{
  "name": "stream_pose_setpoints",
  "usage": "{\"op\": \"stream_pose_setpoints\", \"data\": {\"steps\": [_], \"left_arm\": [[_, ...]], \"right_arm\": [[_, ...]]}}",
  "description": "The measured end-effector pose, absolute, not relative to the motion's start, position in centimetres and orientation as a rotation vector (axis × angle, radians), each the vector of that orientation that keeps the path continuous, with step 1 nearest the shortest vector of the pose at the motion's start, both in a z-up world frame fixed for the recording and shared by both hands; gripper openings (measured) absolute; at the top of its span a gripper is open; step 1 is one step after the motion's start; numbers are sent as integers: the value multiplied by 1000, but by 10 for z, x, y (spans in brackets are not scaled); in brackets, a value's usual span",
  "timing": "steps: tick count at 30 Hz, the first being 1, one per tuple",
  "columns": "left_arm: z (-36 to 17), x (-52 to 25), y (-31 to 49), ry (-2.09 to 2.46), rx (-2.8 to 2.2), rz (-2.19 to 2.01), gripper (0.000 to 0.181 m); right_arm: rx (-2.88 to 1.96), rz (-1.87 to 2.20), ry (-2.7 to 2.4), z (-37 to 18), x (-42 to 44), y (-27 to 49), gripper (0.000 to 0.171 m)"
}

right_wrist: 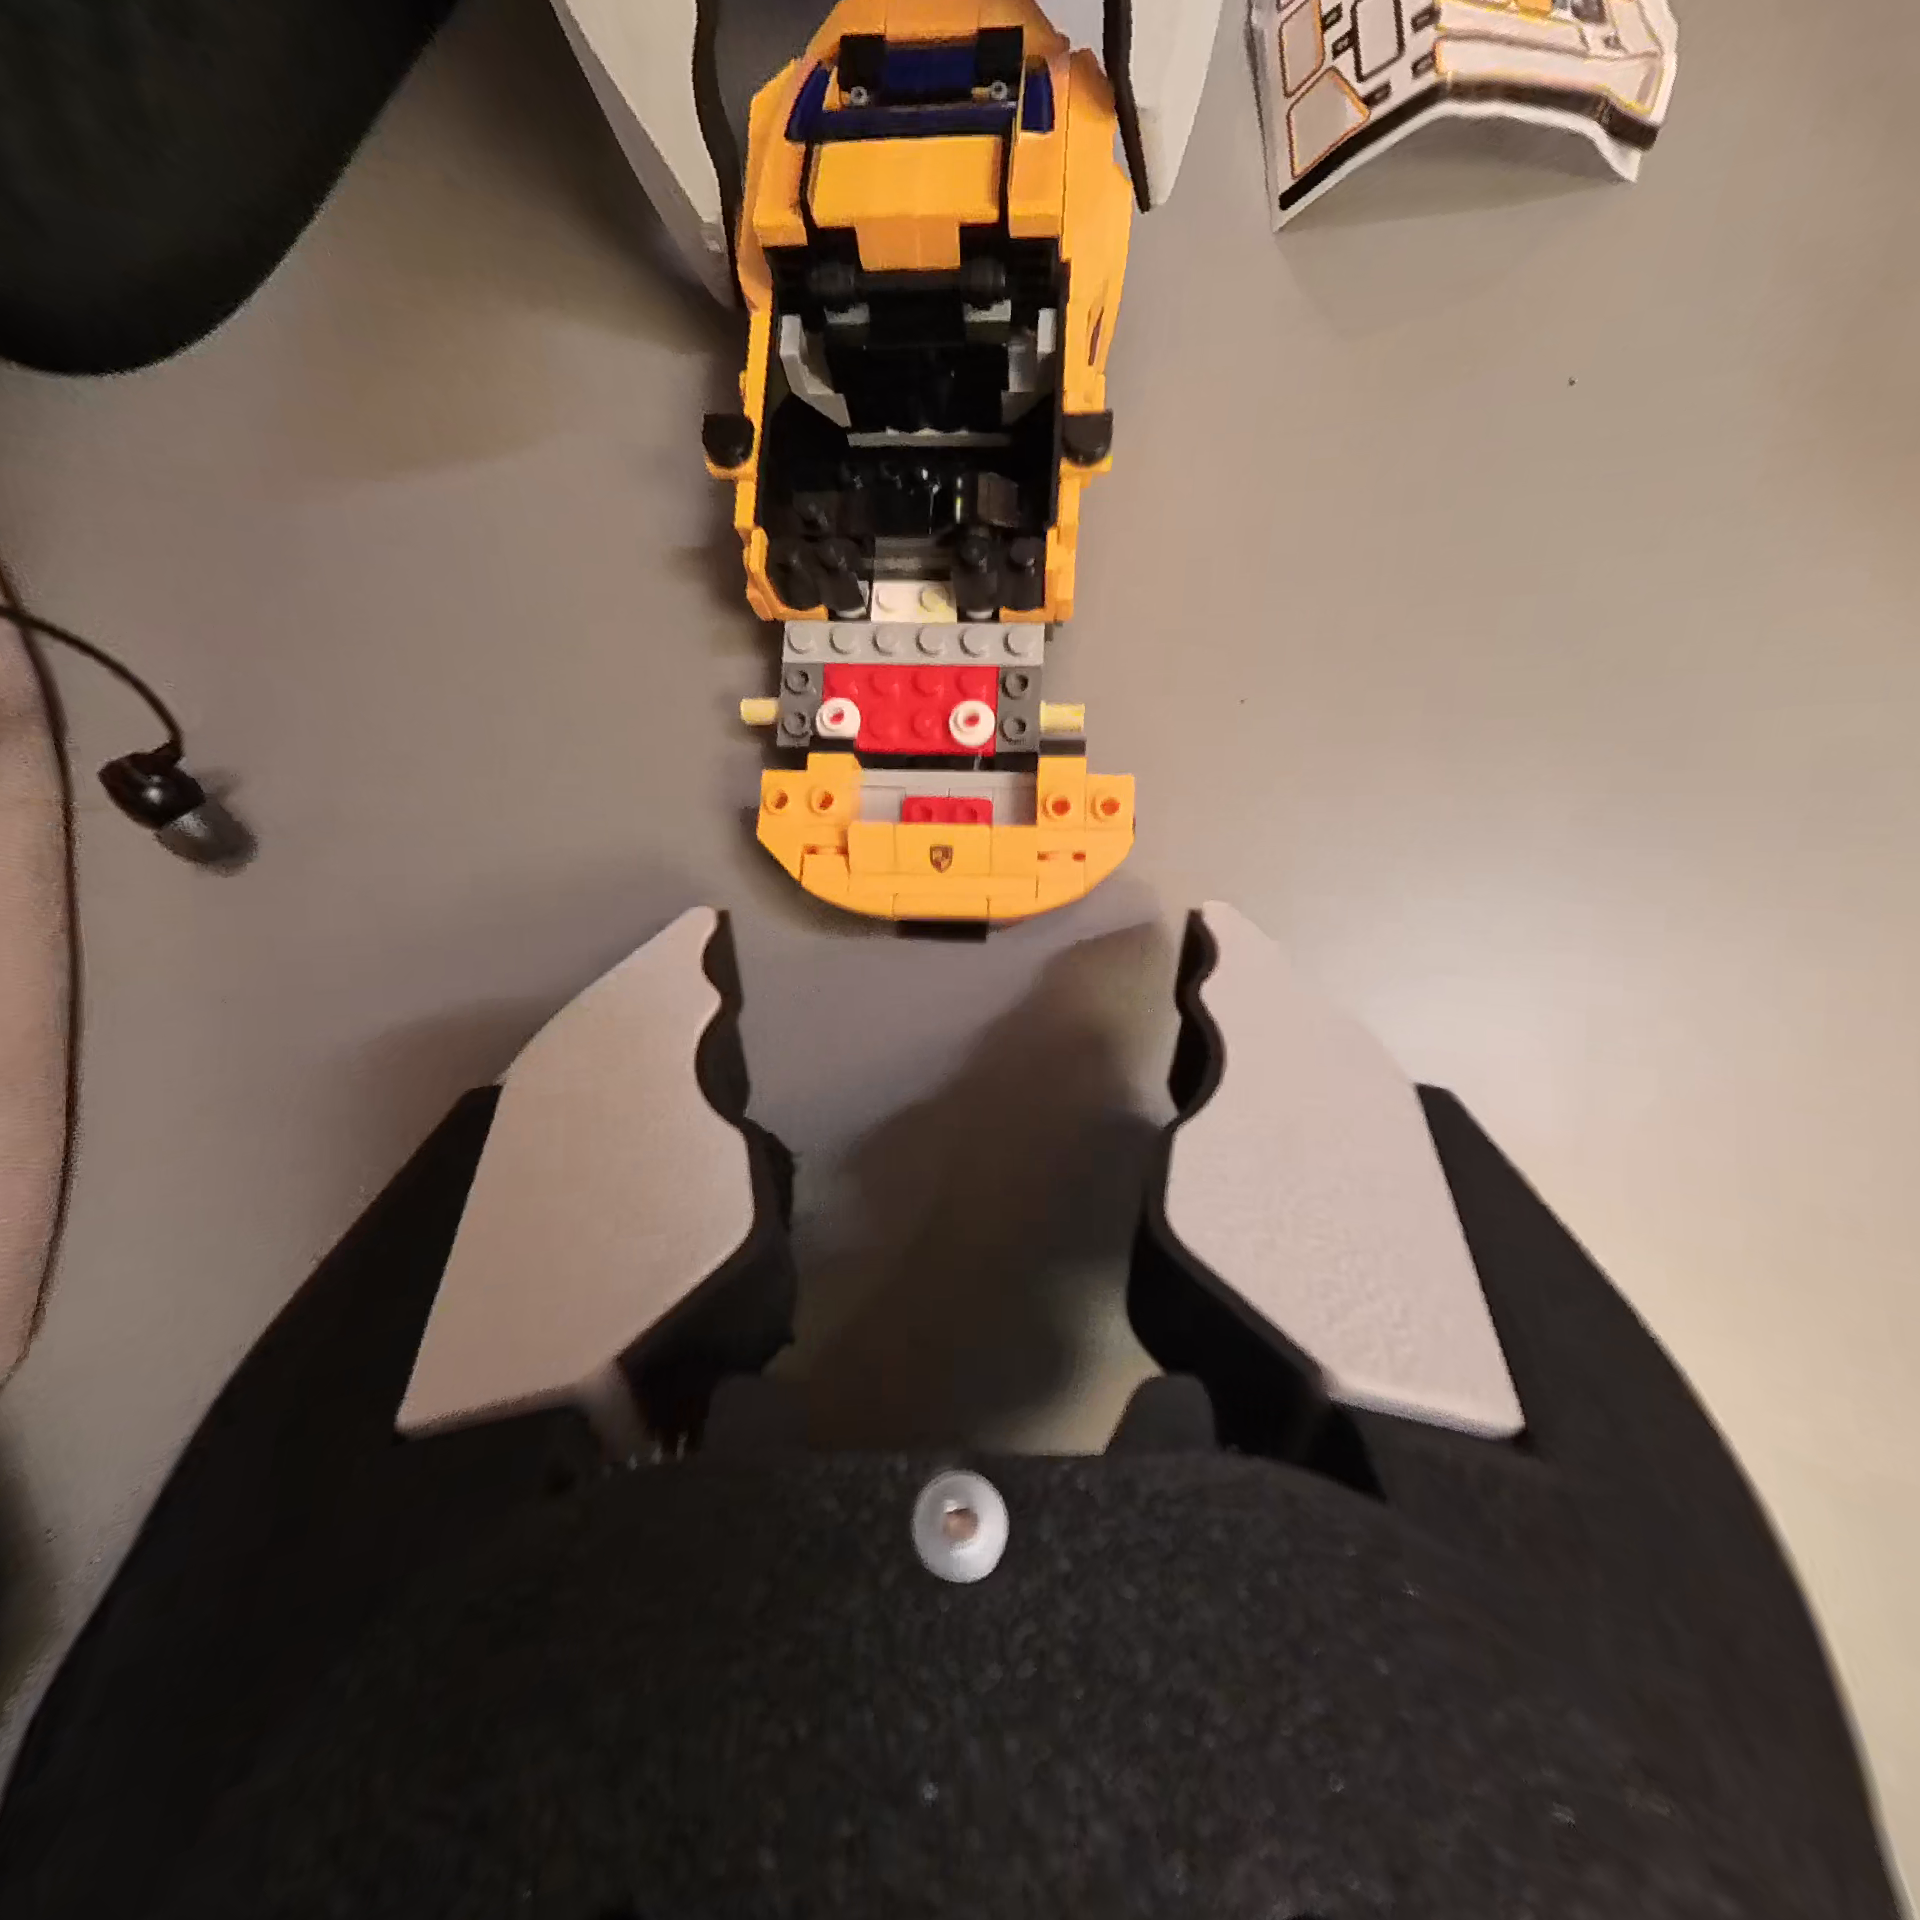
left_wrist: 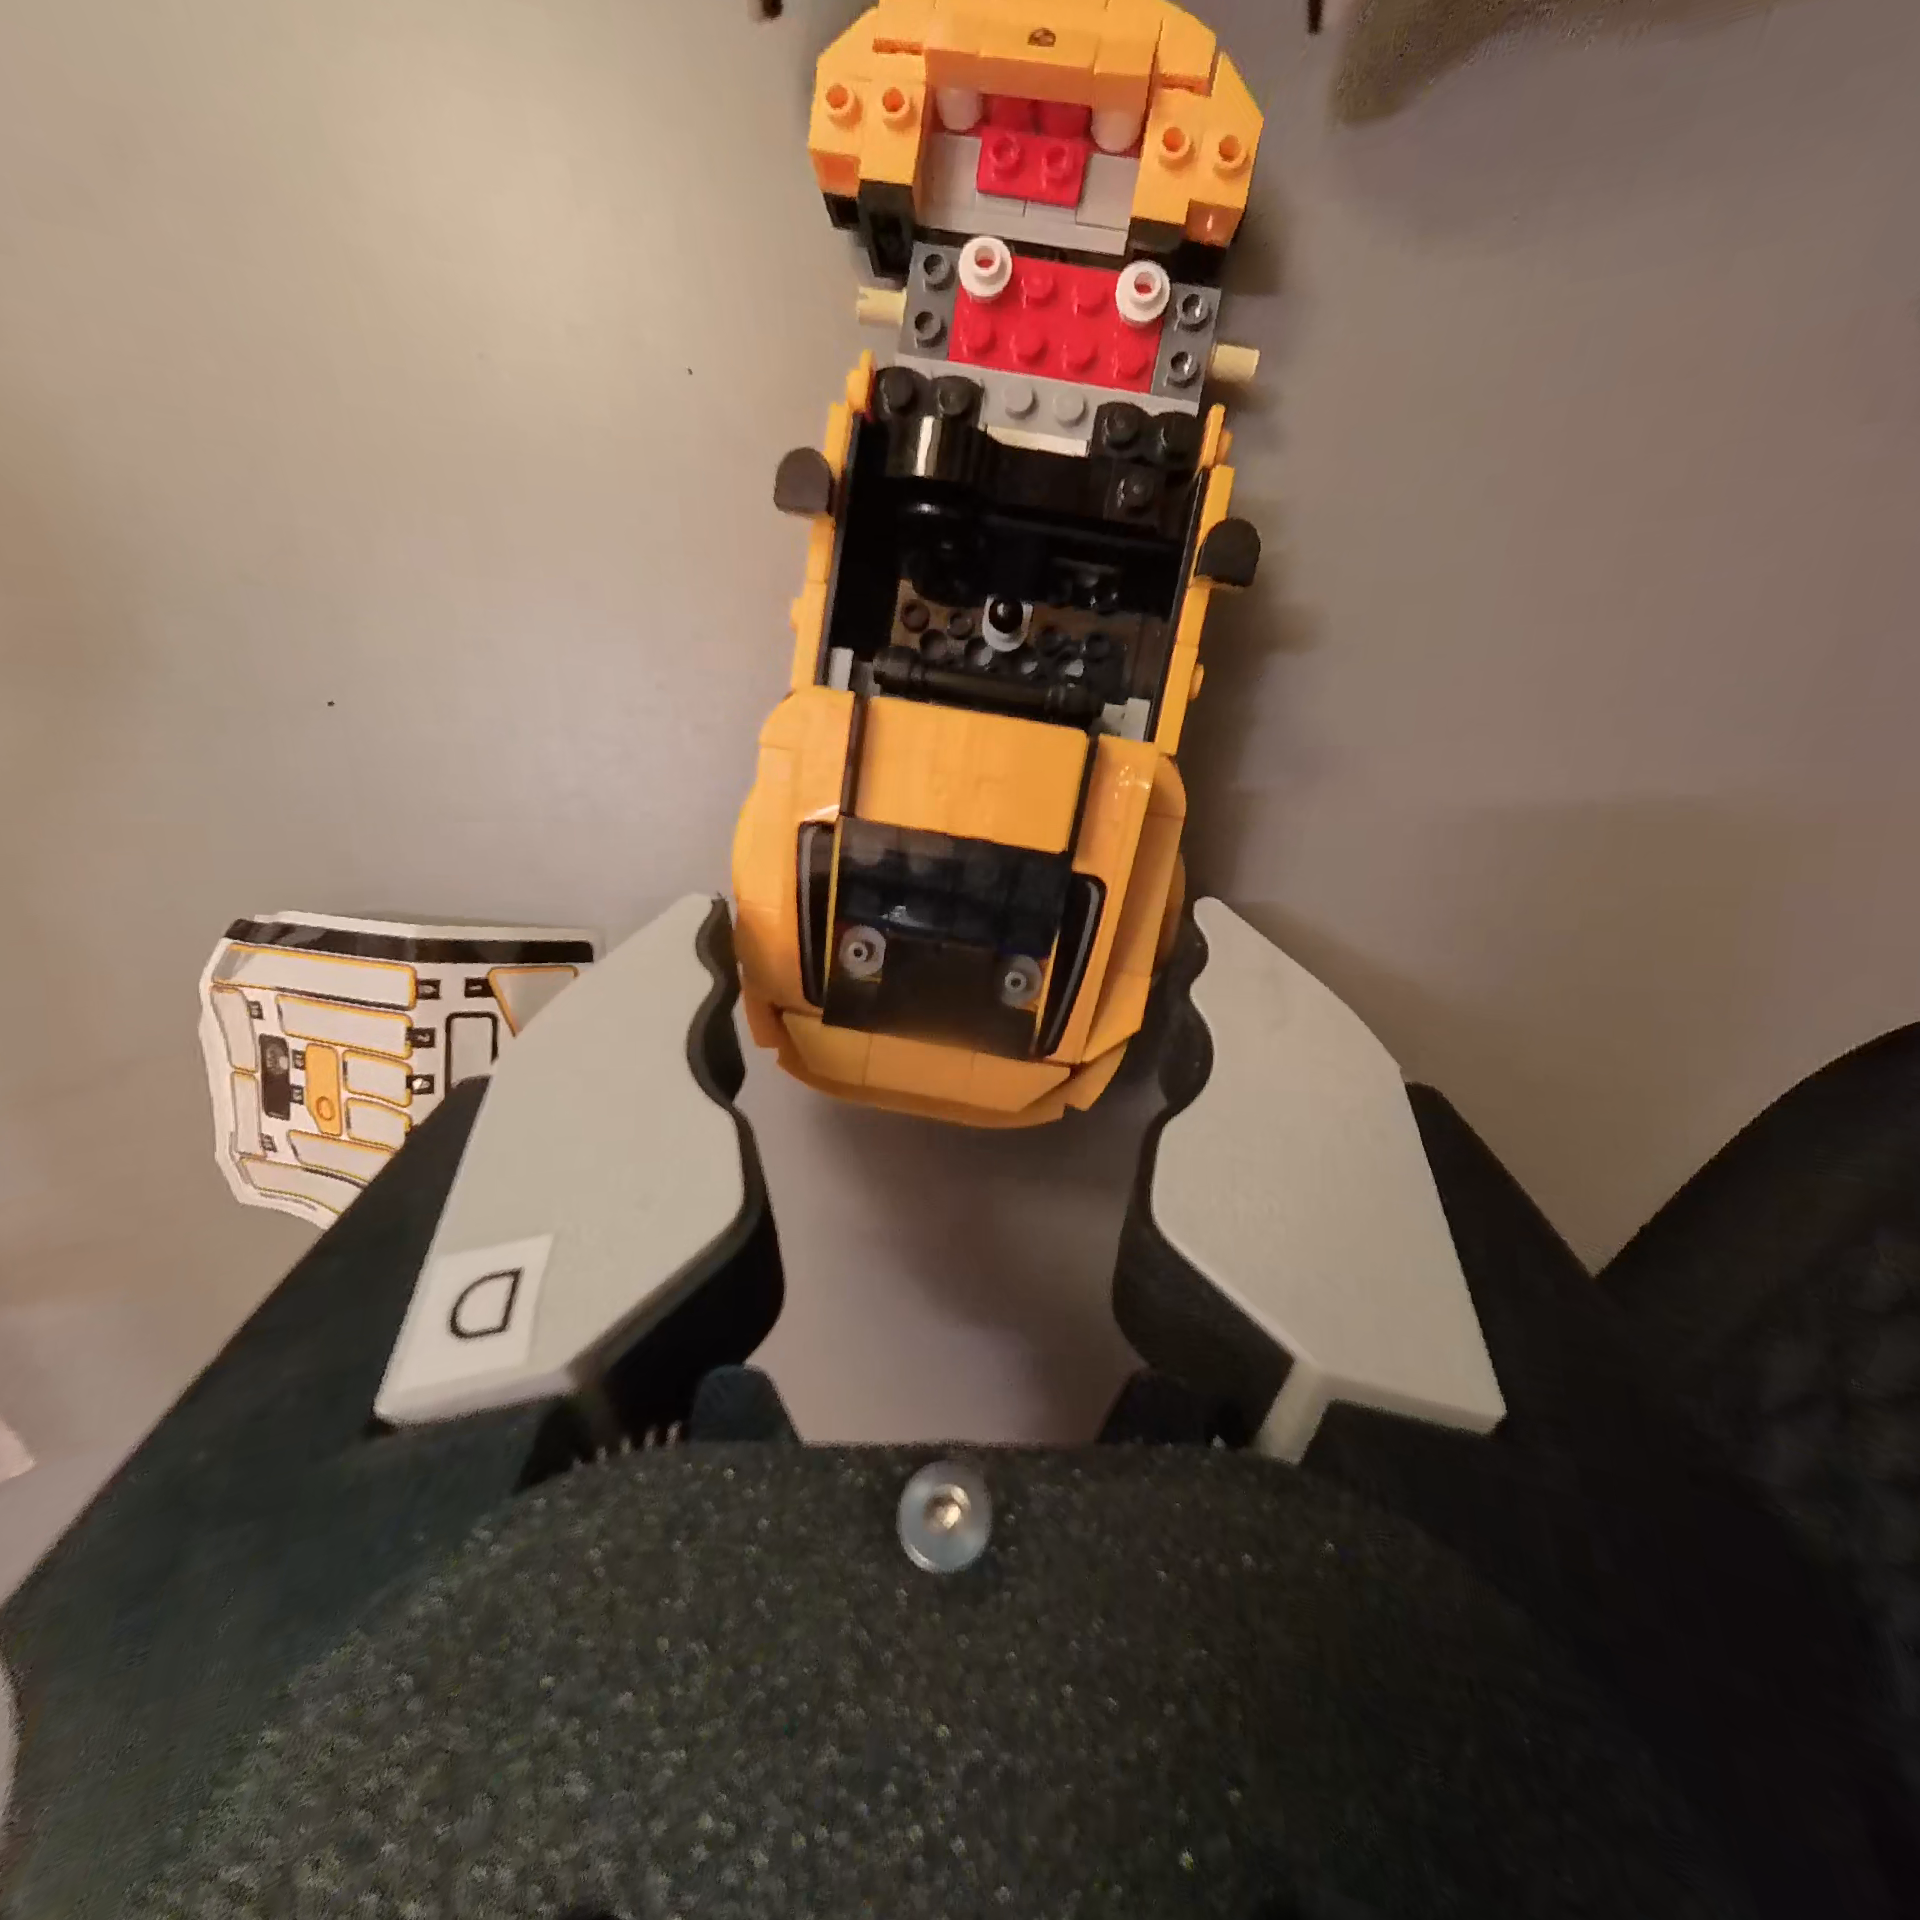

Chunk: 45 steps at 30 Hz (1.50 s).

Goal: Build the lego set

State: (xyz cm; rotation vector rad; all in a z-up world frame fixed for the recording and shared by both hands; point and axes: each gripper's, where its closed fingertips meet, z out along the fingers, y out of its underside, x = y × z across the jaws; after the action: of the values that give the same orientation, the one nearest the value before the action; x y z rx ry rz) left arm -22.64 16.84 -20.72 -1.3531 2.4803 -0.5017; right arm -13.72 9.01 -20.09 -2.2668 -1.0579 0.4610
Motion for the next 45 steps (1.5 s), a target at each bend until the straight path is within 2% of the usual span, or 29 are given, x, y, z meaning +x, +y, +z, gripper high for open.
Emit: {"op": "stream_pose_setpoints", "data": {"steps": [2,5,15,45], "left_arm": [[-207,-226,169,2482,-1346,-501,79],[-207,-227,168,2481,-1343,-503,79],[-208,-228,168,2477,-1334,-507,80],[-206,-234,161,2438,-1333,-564,80]], "right_arm": [[-2279,450,-1077,-205,-141,93,88],[-2283,445,-1110,-210,-147,96,90],[-2267,402,-1171,-211,-154,100,74],[-2248,397,-1140,-211,-156,100,74]]}}
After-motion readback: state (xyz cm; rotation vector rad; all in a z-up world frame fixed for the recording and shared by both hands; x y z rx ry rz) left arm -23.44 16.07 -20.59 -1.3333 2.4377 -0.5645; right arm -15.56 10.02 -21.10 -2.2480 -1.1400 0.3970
